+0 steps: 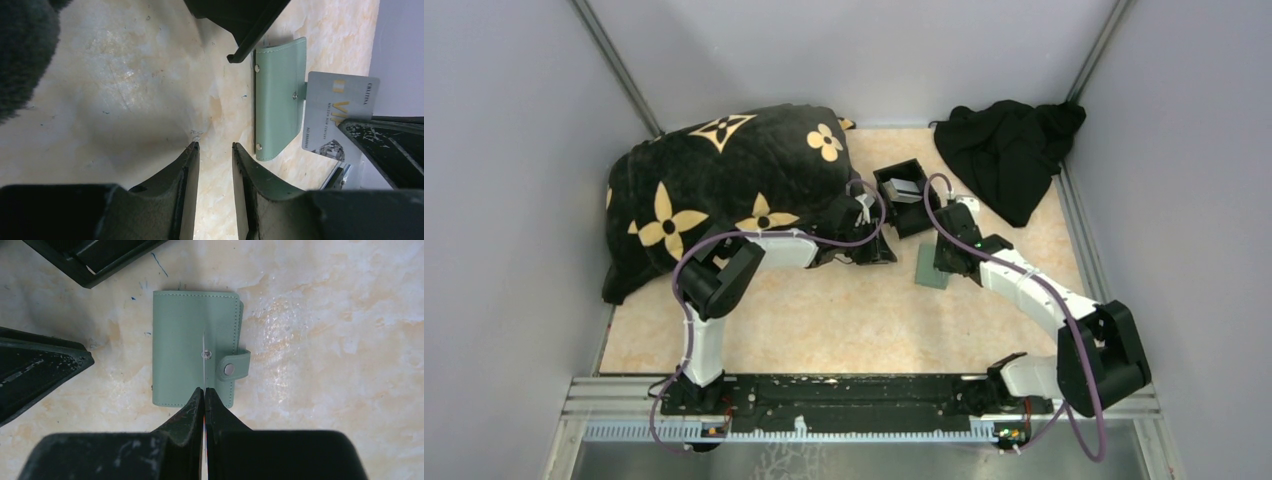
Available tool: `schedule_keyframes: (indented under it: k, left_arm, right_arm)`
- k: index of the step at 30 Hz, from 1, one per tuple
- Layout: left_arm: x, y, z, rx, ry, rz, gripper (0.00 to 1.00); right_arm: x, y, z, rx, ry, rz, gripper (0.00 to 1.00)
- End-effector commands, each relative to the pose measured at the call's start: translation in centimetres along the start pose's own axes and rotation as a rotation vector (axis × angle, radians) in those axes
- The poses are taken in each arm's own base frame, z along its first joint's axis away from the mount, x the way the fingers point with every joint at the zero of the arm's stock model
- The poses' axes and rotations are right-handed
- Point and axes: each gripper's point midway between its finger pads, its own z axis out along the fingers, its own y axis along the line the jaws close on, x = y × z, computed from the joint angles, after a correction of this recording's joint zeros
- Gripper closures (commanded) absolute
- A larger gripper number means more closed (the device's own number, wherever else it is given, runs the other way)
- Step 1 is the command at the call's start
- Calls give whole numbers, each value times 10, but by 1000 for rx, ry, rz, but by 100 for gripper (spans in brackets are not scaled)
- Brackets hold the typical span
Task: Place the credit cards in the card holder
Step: Open the card holder at the center of the board.
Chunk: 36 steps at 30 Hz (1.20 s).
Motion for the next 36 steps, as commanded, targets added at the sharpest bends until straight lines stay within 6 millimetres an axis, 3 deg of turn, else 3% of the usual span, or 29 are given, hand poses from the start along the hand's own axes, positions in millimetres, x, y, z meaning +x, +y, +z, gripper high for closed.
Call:
schedule_keyframes:
  k: [1,23,36]
  left_arm:
    - [-3,-10,5,10,-10,28,64]
    - [6,-23,16,29,13,41,64]
    - [11,-25,20,41,31,49,64]
  right_arm:
    - [-21,-2,-12,-3,-80,30,100]
    - [-13,-40,-8,118,-64,56,100]
    - [-7,-31,6,28,-52,125,100]
